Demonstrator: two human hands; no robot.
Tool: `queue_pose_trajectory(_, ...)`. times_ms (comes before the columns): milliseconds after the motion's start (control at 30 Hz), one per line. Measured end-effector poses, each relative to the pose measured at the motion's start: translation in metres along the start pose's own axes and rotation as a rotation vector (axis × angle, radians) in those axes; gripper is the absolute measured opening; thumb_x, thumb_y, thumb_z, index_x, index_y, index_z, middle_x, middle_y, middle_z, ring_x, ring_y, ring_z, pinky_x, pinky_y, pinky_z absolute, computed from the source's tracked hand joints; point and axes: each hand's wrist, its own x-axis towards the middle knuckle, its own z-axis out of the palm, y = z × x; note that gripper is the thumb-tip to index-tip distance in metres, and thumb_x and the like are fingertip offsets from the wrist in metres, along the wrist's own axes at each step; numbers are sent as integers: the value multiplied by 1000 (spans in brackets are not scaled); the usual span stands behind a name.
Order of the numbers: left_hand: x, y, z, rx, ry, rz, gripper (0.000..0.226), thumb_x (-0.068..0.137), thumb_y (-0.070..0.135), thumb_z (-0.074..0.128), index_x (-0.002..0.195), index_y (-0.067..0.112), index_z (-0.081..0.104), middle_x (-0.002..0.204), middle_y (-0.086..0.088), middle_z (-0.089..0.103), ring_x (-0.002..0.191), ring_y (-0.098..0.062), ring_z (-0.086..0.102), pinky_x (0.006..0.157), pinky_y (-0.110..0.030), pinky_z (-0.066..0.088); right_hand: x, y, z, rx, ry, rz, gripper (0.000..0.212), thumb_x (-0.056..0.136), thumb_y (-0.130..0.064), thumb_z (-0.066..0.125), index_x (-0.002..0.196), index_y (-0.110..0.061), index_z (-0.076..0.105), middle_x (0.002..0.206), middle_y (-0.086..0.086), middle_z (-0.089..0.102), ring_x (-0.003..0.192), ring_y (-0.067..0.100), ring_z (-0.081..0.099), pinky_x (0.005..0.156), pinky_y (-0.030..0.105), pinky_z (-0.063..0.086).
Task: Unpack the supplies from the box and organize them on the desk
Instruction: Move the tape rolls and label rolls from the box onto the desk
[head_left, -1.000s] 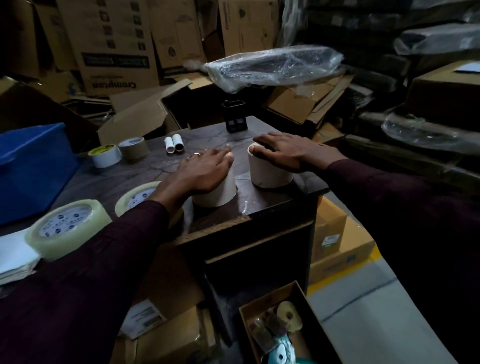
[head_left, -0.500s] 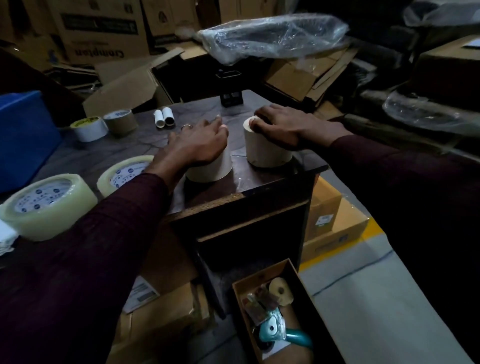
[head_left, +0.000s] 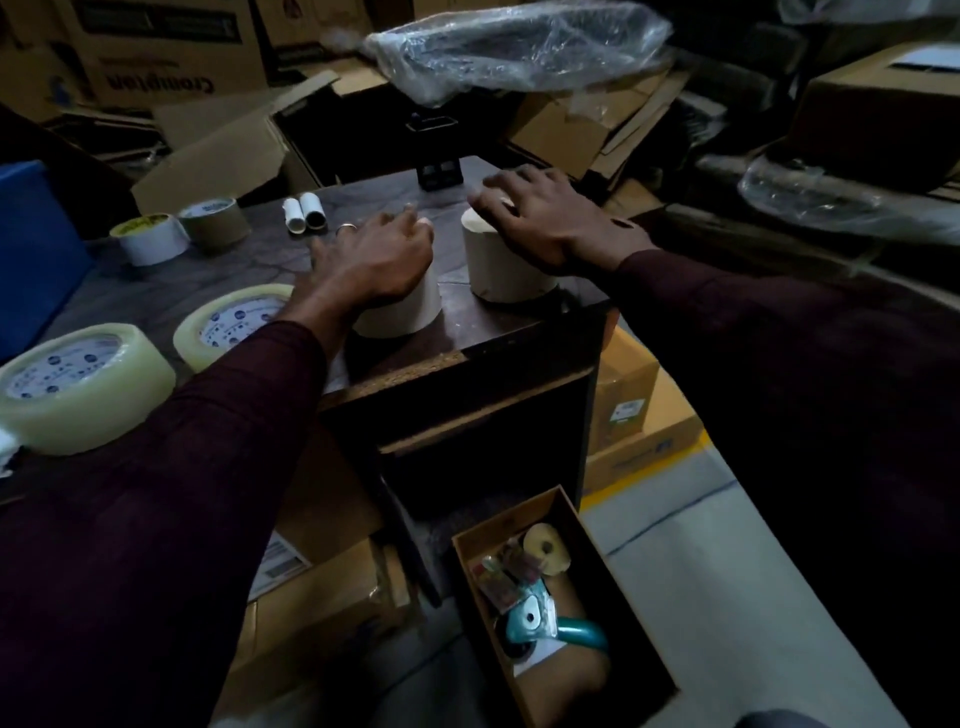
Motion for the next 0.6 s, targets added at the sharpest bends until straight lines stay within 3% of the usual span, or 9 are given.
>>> queue_pose_trajectory(67, -18, 12, -4, -39, 125, -57, 74, 86, 69, 8, 137, 30, 44, 150, -9, 43, 139, -33, 37, 114, -64, 14, -12, -3, 5, 113, 179, 12, 69, 97, -68, 19, 144, -25, 44, 147, 4, 46, 139, 27, 35, 110, 47, 34)
queue_pose_trajectory(200, -64, 39, -10, -40, 636, -19, 67, 91, 70, 24, 130, 26, 55, 141, 1, 55, 139, -21, 41, 118, -60, 5, -50, 5, 25, 208, 551, 19, 54, 99, -56, 27, 126, -19, 57, 125, 3, 58, 117, 22, 50, 93, 38, 40)
queue_pose_trajectory(267, -93, 54, 0, -73, 793, 80, 55, 96, 61, 31, 129, 25, 57, 139, 2, 56, 135, -19, 46, 117, -53, 21, -74, 17, 42, 229, 663, 67, 50, 101, -52, 30, 115, -15, 59, 115, 5, 59, 107, 22, 52, 89, 39, 40)
queue_pose_trajectory(300, -112, 62, 7, -123, 825, 147, 50, 98, 56, 35, 126, 22, 58, 133, -1, 59, 128, -22, 51, 110, -49, 33, -87, 23, 53, 225, 724, 101, 47, 102, -49, 31, 110, -12, 59, 111, 8, 59, 103, 23, 52, 87, 41, 40)
queue_pose_trajectory(367, -148, 73, 38, -265, 811, 301, 39, 99, 45, 43, 116, 15, 62, 115, -7, 64, 105, -26, 59, 87, -44, 47, -119, 37, 76, 232, 845, 181, 36, 104, -38, 37, 101, -8, 57, 102, 12, 56, 96, 25, 51, 83, 43, 39)
queue_pose_trajectory(433, -185, 78, 81, -406, 675, 343, 30, 99, 38, 48, 108, 14, 63, 104, -6, 62, 93, -23, 59, 77, -40, 47, -151, 47, 104, 306, 869, 269, 27, 105, -30, 39, 96, -8, 53, 97, 11, 52, 91, 26, 49, 81, 43, 39)
queue_pose_trajectory(600, -240, 75, 207, -526, 299, 56, 29, 98, 52, 42, 91, 28, 57, 82, 15, 56, 79, -8, 57, 68, -32, 49, -217, 69, 184, 482, 664, 393, 32, 107, -28, 40, 82, -9, 46, 78, 7, 49, 75, 27, 49, 65, 40, 37)
